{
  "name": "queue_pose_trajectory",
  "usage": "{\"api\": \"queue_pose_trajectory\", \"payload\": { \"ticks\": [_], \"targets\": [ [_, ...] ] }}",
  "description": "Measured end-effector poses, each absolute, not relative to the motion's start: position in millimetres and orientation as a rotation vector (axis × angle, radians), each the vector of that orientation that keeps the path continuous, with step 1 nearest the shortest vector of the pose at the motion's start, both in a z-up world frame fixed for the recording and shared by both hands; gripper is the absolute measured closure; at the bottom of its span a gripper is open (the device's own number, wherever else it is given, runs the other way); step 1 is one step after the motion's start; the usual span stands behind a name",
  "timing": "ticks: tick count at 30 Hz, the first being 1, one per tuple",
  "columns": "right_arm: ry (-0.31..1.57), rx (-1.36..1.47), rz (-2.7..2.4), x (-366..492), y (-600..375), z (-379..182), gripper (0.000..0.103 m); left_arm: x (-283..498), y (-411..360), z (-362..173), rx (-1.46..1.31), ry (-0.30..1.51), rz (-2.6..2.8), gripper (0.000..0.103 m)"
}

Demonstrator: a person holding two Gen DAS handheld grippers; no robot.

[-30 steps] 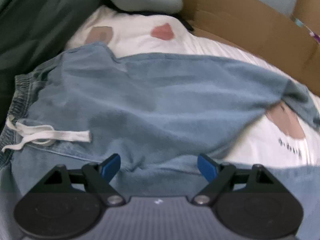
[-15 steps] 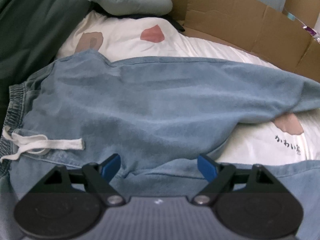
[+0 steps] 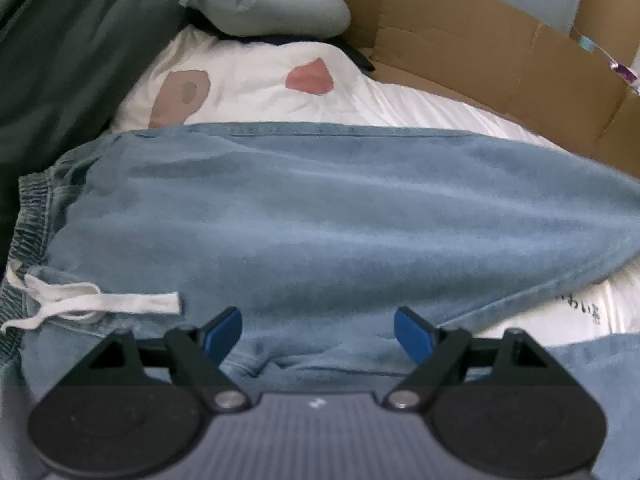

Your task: Fold clothes

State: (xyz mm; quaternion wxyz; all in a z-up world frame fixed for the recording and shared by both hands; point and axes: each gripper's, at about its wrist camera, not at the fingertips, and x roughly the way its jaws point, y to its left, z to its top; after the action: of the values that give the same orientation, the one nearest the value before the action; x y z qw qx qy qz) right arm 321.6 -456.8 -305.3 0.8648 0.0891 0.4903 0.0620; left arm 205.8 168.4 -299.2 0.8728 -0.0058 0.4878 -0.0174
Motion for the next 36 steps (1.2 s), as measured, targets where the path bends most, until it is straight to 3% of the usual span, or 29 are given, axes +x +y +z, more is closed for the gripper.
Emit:
{"api": "queue_pose_trajectory", "payload": {
  "ticks": [7,9,14,19,29,35,36],
  "targets": [
    [1.136,0.171,0.126,306,-453,-338,0.092,228,178,-289,0.004,1.003,-0.026,0.018],
    [1.130,0.155,0.129,301,-452,-336,0.077,237,183,-287,-0.021,1.001,-0.013,0.018],
    [1.048,0.195,0.131,297,-459,-324,0.064,258,197,-284,-0.089,0.995,0.025,0.018],
    [0.933,0.258,0.086,306,-465,-317,0.061,285,202,-288,-0.125,0.982,0.020,0.018],
    [0.950,0.240,0.078,368,-451,-332,0.058,350,190,-304,-0.100,0.995,-0.006,0.018],
    [0.979,0.210,0.111,408,-430,-346,0.049,379,191,-308,-0.084,1.051,-0.008,0.018],
    [0.990,0.209,0.119,415,-425,-350,0.043,382,192,-309,-0.078,1.063,-0.006,0.018]
  ]
}}
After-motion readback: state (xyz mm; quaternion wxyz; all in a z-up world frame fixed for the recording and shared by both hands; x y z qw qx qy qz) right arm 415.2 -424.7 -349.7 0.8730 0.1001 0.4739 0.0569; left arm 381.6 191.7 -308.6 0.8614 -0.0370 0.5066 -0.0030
